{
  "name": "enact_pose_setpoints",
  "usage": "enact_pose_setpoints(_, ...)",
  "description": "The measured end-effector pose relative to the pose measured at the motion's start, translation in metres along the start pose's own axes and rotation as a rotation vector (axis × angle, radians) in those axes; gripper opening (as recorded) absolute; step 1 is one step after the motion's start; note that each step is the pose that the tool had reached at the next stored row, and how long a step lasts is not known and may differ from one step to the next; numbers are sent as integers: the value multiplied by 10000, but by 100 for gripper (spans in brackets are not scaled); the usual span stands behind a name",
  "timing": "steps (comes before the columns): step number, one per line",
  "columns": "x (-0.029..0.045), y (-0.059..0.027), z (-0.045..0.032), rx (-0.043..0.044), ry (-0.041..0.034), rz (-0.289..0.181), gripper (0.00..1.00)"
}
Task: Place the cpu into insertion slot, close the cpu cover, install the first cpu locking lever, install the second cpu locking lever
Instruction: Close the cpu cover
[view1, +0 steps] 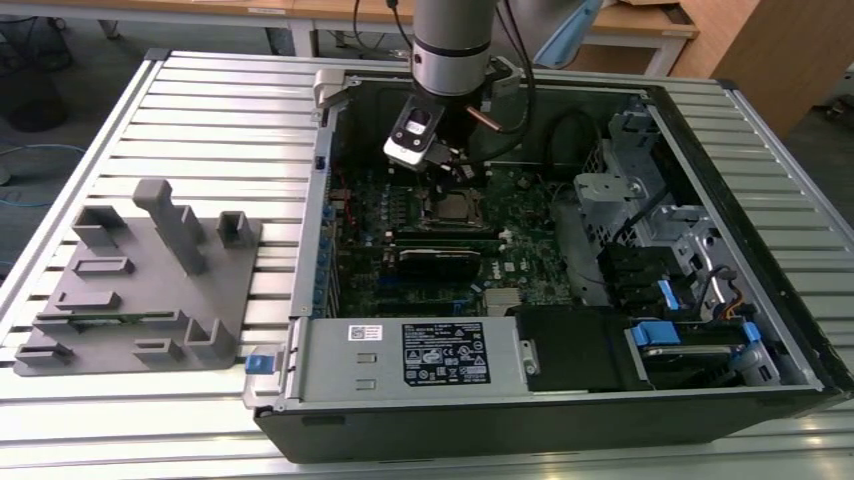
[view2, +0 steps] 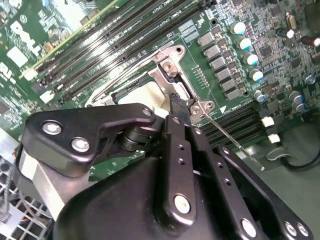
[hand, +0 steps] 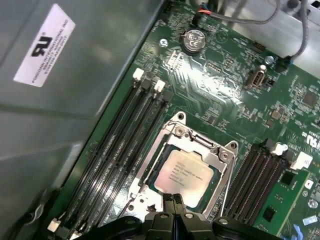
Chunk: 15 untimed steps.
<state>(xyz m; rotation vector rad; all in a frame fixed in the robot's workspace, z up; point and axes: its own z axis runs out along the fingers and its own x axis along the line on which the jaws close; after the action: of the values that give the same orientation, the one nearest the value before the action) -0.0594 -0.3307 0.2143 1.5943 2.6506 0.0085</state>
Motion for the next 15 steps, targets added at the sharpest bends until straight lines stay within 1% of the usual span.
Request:
enact_pose_setpoints(5, 0, 0, 0, 0, 0, -44, 10)
enact_pose_setpoints(15, 0, 0, 6, -70, 53, -1806, 10)
